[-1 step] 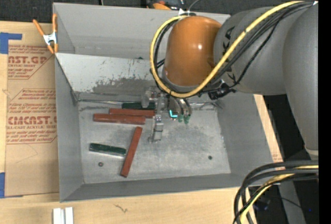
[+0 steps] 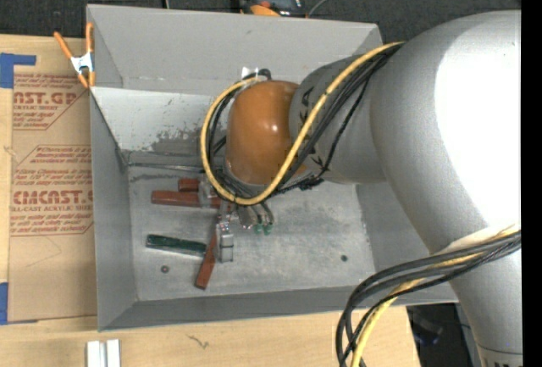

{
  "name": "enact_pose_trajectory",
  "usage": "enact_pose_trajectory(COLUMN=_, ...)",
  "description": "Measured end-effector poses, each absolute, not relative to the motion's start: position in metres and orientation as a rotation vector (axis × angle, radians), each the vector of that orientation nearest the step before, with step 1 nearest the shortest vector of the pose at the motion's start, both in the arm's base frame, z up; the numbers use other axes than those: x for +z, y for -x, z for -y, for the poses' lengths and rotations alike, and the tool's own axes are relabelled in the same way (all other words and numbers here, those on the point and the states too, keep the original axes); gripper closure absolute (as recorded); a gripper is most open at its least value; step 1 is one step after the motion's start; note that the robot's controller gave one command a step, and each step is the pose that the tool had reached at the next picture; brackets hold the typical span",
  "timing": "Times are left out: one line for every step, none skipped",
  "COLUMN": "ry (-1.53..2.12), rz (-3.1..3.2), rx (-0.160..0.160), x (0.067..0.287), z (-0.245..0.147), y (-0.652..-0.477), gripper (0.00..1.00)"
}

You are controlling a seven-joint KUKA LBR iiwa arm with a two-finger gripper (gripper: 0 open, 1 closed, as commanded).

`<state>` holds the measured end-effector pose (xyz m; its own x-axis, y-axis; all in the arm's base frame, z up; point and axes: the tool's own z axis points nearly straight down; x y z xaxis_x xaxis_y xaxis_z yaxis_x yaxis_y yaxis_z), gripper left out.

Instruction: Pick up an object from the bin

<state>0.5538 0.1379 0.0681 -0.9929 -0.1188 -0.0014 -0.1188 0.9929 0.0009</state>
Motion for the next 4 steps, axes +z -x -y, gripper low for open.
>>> enact_pose_trajectory(ry=-0.140, rz=-3.138, rx=0.003, x=0.0709, z=-0.1410, y=-0.5764, gripper=0.00)
enact_pose_trajectory(ry=-0.140, rz=-3.119, rx=0.012, x=0.0772, z=-0.1422, y=-0.5819, gripper=1.00)
enact_pose_trajectory(ry=-0.140, rz=-3.133, rx=0.004, x=0.0711, z=-0.1408, y=-0.5772, gripper=0.00)
enact_pose_trajectory(ry=-0.140, rz=-3.127, rx=0.007, x=0.0733, z=-0.1412, y=-0.5790, gripper=1.00)
